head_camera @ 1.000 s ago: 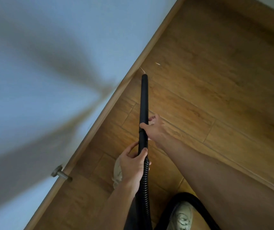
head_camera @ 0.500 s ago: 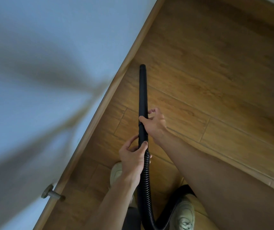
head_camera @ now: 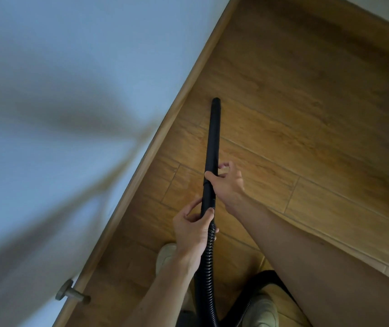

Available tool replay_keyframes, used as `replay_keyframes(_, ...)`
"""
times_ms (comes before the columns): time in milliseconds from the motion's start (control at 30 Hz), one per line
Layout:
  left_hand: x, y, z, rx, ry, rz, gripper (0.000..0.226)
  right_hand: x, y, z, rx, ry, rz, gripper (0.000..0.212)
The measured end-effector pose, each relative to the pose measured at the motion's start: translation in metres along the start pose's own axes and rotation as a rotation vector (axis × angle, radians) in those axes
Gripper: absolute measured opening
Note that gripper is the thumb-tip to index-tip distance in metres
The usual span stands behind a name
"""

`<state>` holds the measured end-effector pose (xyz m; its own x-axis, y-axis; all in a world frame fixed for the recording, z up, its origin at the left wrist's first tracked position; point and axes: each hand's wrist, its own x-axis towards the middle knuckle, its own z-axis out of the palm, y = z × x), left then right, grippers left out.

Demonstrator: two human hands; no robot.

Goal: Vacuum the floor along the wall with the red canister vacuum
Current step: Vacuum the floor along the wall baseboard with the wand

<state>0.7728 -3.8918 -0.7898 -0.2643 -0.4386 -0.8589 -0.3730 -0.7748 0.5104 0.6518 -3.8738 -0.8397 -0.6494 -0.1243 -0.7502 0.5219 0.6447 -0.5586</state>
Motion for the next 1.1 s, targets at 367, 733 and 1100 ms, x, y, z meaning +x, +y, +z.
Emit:
replay_keyframes(367, 0.031, 0.047, 0.024, -0.046, -0.023, -0.015, 0.027, 0.038, -0.044, 0.013, 0.014, 0.066, -0.055, 0.036)
replay_keyframes(733, 0.055, 0.057, 0.087, -0.057, 0.003, 0.03, 0.026, 0.087, -0.066, -0.024, 0.027, 0.09, -0.101, 0.032)
replay_keyframes(1100, 0.064, 0.041, 0.145, 0.08, -0.114, 0.056, 0.025, 0.115, -0.051, -0.08, 0.155, 0.237, -0.041, 0.032)
